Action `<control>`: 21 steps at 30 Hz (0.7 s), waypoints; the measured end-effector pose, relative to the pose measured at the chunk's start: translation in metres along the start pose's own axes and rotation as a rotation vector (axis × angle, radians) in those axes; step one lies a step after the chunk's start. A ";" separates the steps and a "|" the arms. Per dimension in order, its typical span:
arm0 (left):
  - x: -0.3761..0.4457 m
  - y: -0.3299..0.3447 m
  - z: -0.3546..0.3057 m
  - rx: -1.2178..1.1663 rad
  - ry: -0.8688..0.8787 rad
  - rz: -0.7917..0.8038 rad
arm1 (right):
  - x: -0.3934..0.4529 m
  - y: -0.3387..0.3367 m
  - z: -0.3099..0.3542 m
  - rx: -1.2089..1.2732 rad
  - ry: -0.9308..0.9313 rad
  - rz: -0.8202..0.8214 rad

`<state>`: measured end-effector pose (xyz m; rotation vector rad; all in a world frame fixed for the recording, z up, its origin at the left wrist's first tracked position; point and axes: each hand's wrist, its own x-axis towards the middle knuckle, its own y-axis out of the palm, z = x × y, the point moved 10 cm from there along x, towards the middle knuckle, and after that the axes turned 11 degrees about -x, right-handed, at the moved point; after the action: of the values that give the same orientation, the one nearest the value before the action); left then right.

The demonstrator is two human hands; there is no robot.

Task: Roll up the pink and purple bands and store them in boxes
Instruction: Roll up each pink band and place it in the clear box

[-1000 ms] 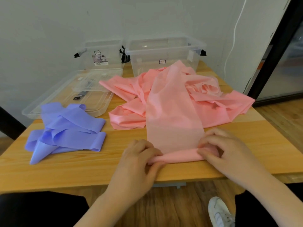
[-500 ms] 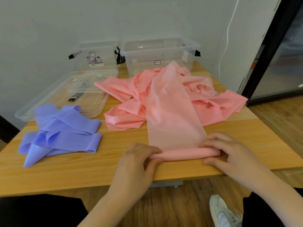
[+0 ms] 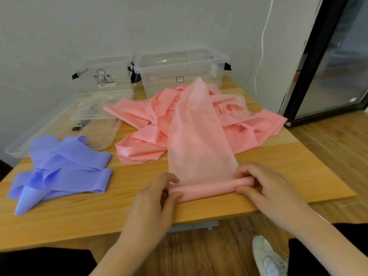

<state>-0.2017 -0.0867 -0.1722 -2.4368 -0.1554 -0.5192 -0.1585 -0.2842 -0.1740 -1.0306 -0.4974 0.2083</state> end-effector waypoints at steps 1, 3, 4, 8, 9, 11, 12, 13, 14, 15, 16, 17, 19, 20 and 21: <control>0.001 0.001 -0.003 0.019 0.022 0.016 | 0.001 -0.002 0.000 0.010 0.006 -0.023; 0.000 0.010 -0.005 0.080 0.050 0.088 | 0.001 -0.002 -0.003 0.029 0.019 -0.043; -0.001 0.013 -0.003 0.095 0.058 0.106 | 0.002 -0.001 -0.004 0.033 0.025 -0.047; 0.002 0.001 -0.003 0.047 0.035 0.012 | 0.003 0.011 -0.002 -0.013 -0.011 0.065; 0.003 -0.004 -0.001 0.020 0.008 -0.028 | 0.001 0.016 -0.001 -0.020 -0.018 0.118; 0.003 -0.007 0.004 -0.033 -0.072 -0.059 | -0.001 0.023 0.001 -0.004 -0.005 0.182; 0.002 -0.005 0.005 -0.057 -0.087 -0.044 | -0.001 0.024 0.005 0.038 0.010 0.180; 0.001 0.001 0.001 -0.068 -0.081 -0.010 | 0.000 0.025 0.009 0.095 0.030 0.170; 0.000 0.007 -0.004 -0.062 -0.065 0.028 | -0.001 0.027 0.012 0.142 0.048 0.167; -0.001 0.012 -0.008 -0.050 -0.049 0.058 | 0.000 0.029 0.013 0.166 0.064 0.164; -0.002 0.015 -0.011 -0.045 -0.037 0.078 | 0.000 0.028 0.012 0.171 0.077 0.150; -0.002 0.017 -0.011 -0.046 -0.040 0.088 | 0.001 0.026 0.008 0.165 0.084 0.128; -0.002 0.016 -0.007 -0.039 -0.050 0.095 | 0.004 0.017 0.001 0.117 0.073 0.085; -0.001 0.014 -0.006 -0.027 -0.044 0.094 | 0.005 0.014 -0.002 0.081 0.056 0.070; -0.001 0.012 -0.003 -0.015 -0.037 0.088 | 0.006 0.012 -0.003 0.054 0.042 0.062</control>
<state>-0.2002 -0.0981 -0.1774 -2.4564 -0.0592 -0.4380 -0.1512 -0.2781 -0.1834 -0.9962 -0.4199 0.2540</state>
